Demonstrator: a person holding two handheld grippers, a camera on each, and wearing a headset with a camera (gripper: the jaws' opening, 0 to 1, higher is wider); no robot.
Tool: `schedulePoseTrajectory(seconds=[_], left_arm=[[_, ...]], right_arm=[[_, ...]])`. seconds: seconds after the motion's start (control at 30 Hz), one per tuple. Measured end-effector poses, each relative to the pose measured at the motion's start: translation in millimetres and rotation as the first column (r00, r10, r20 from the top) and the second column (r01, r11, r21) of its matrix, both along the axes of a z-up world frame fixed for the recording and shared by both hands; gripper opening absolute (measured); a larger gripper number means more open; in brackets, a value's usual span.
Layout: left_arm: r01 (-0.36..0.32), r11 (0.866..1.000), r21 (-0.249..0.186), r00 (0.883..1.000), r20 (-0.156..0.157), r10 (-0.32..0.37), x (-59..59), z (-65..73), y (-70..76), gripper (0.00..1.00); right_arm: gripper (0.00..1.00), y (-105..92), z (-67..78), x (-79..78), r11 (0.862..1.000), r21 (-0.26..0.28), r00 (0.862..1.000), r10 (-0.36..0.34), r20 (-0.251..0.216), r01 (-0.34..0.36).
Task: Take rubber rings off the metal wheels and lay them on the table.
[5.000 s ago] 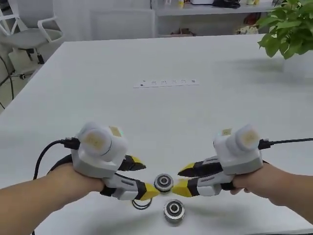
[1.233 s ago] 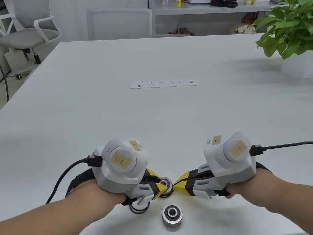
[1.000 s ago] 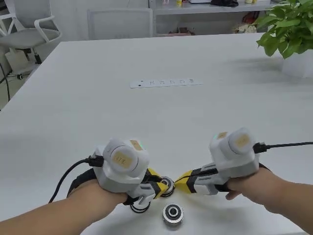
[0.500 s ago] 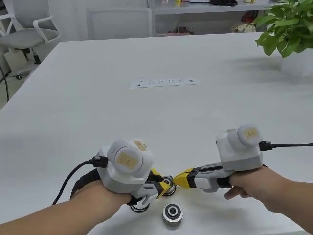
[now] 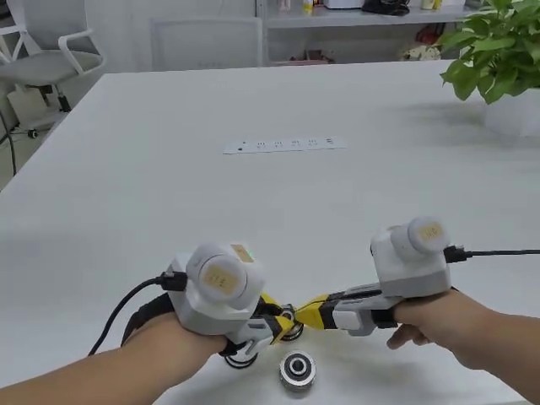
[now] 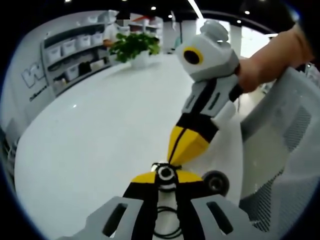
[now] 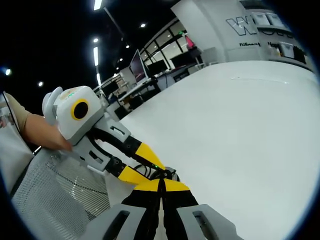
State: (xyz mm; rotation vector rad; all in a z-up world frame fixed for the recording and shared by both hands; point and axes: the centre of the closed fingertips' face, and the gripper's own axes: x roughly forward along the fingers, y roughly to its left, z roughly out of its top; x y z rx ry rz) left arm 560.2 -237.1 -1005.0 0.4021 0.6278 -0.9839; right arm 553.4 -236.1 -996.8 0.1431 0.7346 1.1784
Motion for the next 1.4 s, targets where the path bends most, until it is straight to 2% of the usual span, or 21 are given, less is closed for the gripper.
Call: schedulePoseTrajectory(seconds=[0.03, 0.07, 0.1, 0.17, 0.33, 0.5, 0.6, 0.7, 0.9, 1.13, 1.4], left_arm=[[0.0, 1.0, 0.0, 1.0, 0.001, 0.0, -0.1, 0.0, -0.4, 0.12], [0.0, 1.0, 0.002, 1.0, -0.002, 0.0, -0.6, -0.4, 0.0, 0.12], [-0.002, 1.0, -0.001, 1.0, -0.002, 0.002, -0.1, -0.8, -0.1, 0.12], [-0.004, 1.0, -0.005, 1.0, -0.006, 0.004, 0.2, -1.1, -0.2, 0.12], [-0.011, 1.0, -0.02, 1.0, -0.008, 0.01, 0.8, -0.6, -0.5, 0.12], [-0.022, 0.999, -0.048, 0.999, -0.029, 0.021, 1.2, 0.1, -1.1, 0.13], [-0.026, 0.997, -0.071, 0.999, -0.043, 0.023, 1.9, 0.8, -0.7, 0.14], [-0.025, 0.997, -0.075, 0.998, -0.052, 0.021, 1.1, 1.4, -1.4, 0.16], [-0.002, 0.996, -0.094, 0.999, -0.05, -0.003, -1.7, 12.3, 0.3, 0.22], [0.034, 0.996, -0.084, 0.999, -0.021, -0.036, -8.2, 23.2, 13.9, 0.26], [0.039, 0.993, -0.116, 0.999, 0.0, -0.04, -14.8, 43.9, 28.2, 0.37]], right_arm=[[0.0, 7.0, 7.4, -8.2, 0.998, 0.055, 0.999, 0.023, -0.044, -0.02], [0.0, 7.8, 10.7, 0.4, 0.999, 0.046, 0.999, 0.015, 0.039, -0.017], [0.0, 5.9, 8.1, -5.8, 0.999, 0.022, 0.999, 0.038, 0.018, -0.038], [0.0, 5.7, 6.2, -3.7, 0.999, 0.016, 0.999, 0.037, 0.016, -0.037], [0.0, -2.0, 1.2, 2.2, 1.0, -0.001, 0.999, 0.017, 0.044, -0.017], [0.0, -6.2, -3.9, 5.6, 1.0, -0.024, 0.999, 0.002, 0.04, -0.001], [0.0, -5.1, 0.0, 6.1, 1.0, -0.005, 1.0, -0.004, 0.029, 0.004], [0.0, -3.7, 2.8, 5.7, 1.0, 0.003, 1.0, -0.001, 0.027, 0.001], [0.0, -3.9, 6.1, 4.2, 1.0, 0.015, 1.0, -0.001, 0.019, 0.001], [0.0, -1.4, 14.6, 5.1, 0.999, 0.041, 1.0, -0.006, 0.012, 0.005], [0.0, 6.4, 23.3, 4.2, 0.998, 0.06, 1.0, 0.014, 0.01, -0.015]])
